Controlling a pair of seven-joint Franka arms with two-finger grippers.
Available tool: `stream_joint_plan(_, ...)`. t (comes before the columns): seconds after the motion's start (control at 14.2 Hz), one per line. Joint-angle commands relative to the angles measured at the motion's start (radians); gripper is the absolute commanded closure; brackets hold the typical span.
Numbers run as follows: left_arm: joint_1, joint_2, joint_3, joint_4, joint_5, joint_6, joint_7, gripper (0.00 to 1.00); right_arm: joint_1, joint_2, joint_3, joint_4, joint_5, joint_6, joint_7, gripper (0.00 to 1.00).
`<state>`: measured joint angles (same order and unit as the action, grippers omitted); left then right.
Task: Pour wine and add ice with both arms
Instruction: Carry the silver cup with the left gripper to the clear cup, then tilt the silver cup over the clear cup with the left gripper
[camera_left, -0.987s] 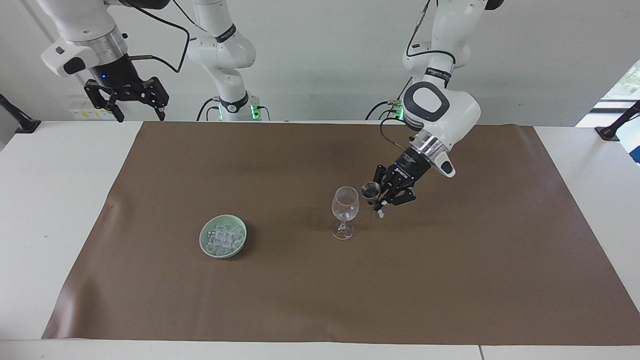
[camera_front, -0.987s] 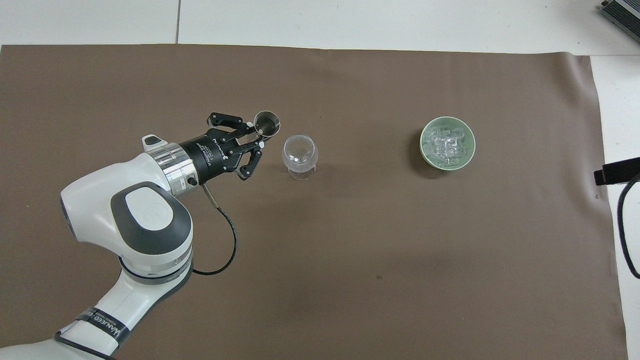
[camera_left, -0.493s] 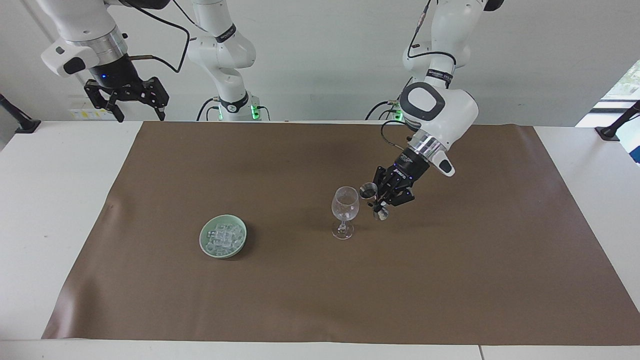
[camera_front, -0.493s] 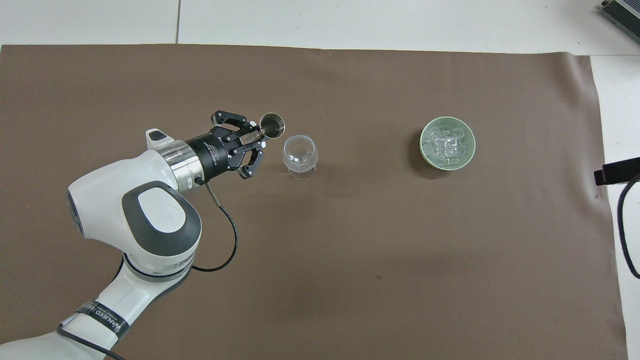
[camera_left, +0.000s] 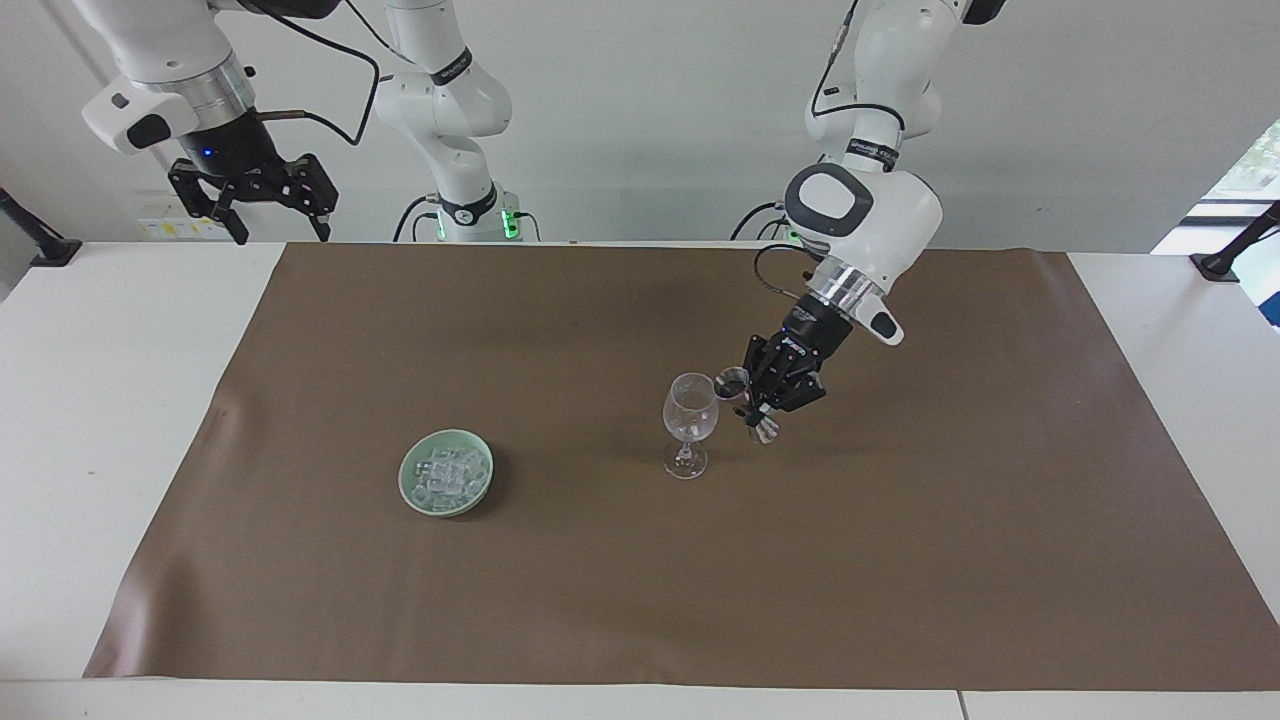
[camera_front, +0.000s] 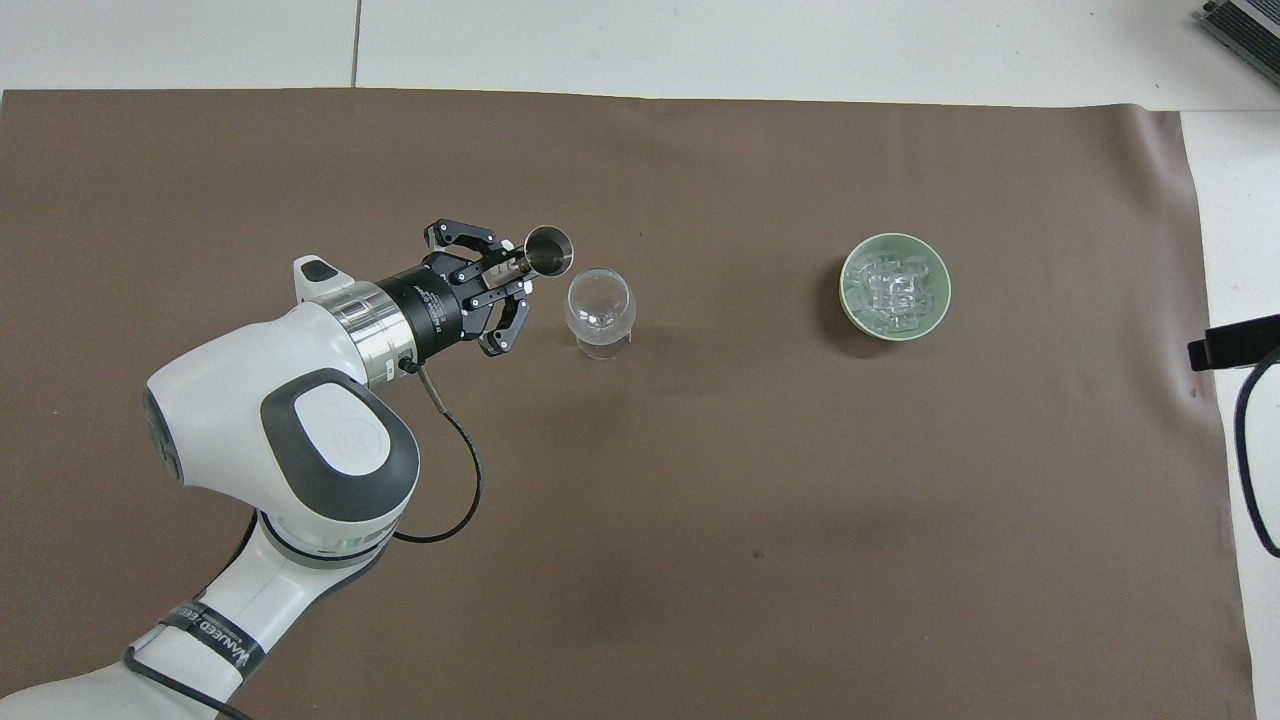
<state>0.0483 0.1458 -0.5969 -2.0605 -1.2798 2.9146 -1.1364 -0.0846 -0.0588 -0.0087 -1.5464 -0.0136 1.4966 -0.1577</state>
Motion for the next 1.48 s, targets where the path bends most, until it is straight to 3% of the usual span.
stream_joint_plan(0.0,-0.013,0.012,0.0,0.01,0.019,0.035,0.016,1.0,0.0,-0.012,0.001,-0.006,0.001,0.004,0.012,0.0)
stream_joint_plan(0.49,-0.019,0.014,-0.011,0.01,0.089,0.086,0.036,1.0,0.0,-0.012,0.0,-0.006,0.003,0.004,0.012,0.0)
stream_joint_plan(1.41,-0.019,0.006,-0.014,-0.009,0.093,0.106,0.21,1.0,0.0,-0.012,0.001,-0.006,0.001,0.004,0.012,0.0)
